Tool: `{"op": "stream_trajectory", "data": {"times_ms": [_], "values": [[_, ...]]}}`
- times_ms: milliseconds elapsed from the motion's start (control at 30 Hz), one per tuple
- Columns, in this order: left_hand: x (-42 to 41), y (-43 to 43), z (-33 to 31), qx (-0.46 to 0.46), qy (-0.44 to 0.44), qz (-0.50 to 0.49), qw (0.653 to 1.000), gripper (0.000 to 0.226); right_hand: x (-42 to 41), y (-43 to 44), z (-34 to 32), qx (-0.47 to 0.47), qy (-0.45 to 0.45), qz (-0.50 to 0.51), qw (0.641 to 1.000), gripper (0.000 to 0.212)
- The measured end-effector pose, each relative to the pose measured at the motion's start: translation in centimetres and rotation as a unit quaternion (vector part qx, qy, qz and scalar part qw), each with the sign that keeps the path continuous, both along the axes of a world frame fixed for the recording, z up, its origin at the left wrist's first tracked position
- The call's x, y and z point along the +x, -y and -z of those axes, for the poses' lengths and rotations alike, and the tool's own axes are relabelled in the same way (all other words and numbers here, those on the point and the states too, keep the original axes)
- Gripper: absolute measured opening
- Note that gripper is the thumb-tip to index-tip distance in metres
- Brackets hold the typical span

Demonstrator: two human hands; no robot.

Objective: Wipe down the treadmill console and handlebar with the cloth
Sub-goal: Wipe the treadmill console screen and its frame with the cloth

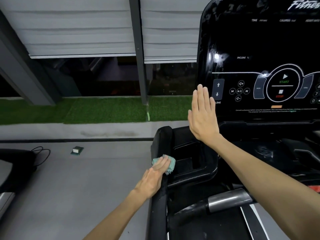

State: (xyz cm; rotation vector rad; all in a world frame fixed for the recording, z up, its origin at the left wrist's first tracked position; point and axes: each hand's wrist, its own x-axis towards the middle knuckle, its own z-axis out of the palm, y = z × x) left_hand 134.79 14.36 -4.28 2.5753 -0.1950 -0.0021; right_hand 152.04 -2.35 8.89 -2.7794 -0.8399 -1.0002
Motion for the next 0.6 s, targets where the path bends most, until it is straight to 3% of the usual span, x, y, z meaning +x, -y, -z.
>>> {"op": "stream_trajectory", "data": {"times_ms": [167,400,600], "values": [[-4.1,0.5,0.2,0.002,-0.03,0.009,1.0,0.073,-0.1,0.0,-0.1,0.0,-0.014,-0.009,1.0,0.067],[0.4,0.6,-0.5,0.031,-0.031,-0.014,0.999,0.069,-0.2,0.2,-0.3,-0.009,-0.019,-0.01,1.0,0.066],[-2.7,1.2,-1.4,0.033,-0.031,-0.011,0.999,0.07,-0.1,0.2,-0.3,-0.008,-0.018,-0.003,1.0,0.066]]}}
